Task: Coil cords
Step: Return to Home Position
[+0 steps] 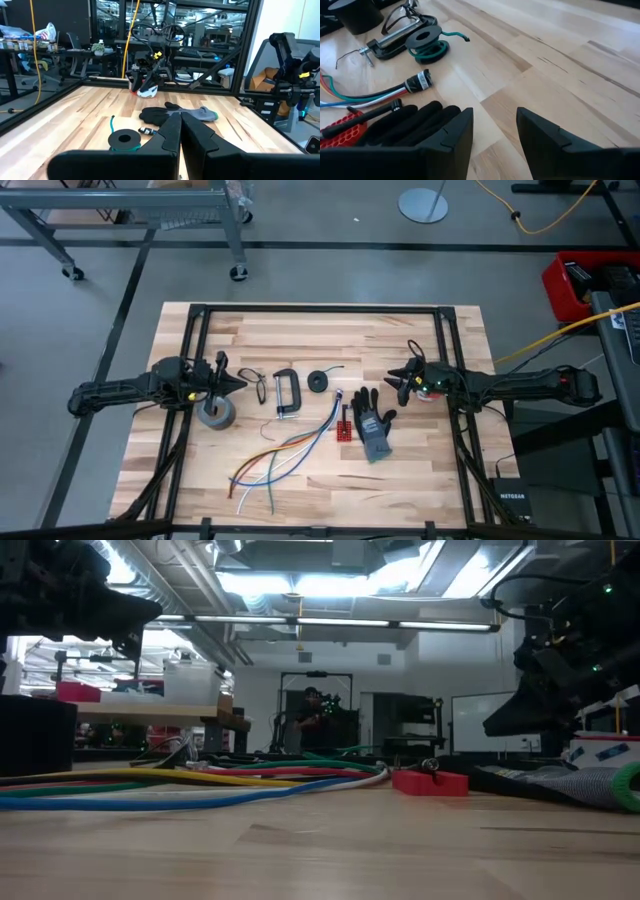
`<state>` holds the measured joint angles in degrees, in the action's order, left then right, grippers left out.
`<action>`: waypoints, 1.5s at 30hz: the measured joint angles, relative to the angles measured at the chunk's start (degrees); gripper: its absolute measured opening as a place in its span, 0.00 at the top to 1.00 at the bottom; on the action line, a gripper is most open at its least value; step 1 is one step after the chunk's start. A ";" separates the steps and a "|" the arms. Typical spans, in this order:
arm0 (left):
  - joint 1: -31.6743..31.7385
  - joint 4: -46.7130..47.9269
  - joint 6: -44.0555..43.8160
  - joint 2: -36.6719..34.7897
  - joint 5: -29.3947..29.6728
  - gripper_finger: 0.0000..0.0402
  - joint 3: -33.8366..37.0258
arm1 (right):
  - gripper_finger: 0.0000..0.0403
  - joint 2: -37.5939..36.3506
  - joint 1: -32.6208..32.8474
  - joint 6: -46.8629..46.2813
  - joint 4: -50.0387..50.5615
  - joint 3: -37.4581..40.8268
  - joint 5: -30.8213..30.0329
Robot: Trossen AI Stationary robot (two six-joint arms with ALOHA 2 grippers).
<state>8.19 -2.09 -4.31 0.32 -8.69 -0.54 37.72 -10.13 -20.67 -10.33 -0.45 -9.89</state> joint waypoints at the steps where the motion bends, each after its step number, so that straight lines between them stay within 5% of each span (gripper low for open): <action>1: 0.00 0.00 -0.01 0.00 0.01 0.99 0.00 | 0.61 0.02 0.00 0.00 0.07 0.00 0.00; 15: 0.00 0.05 -0.19 0.00 -0.02 0.99 0.00 | 0.61 -2.25 -0.02 0.00 0.45 0.02 0.07; 30: 0.00 0.07 -0.18 0.00 -0.02 0.99 0.02 | 0.61 -21.67 0.00 0.00 1.48 0.02 0.20; 45: 0.00 0.08 -0.16 0.00 -0.04 0.99 0.02 | 0.61 -29.90 0.00 0.01 1.49 0.04 -0.02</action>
<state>8.19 -2.00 -4.47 0.32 -8.73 -0.51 7.82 -10.13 -20.66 -8.84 -0.40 -9.91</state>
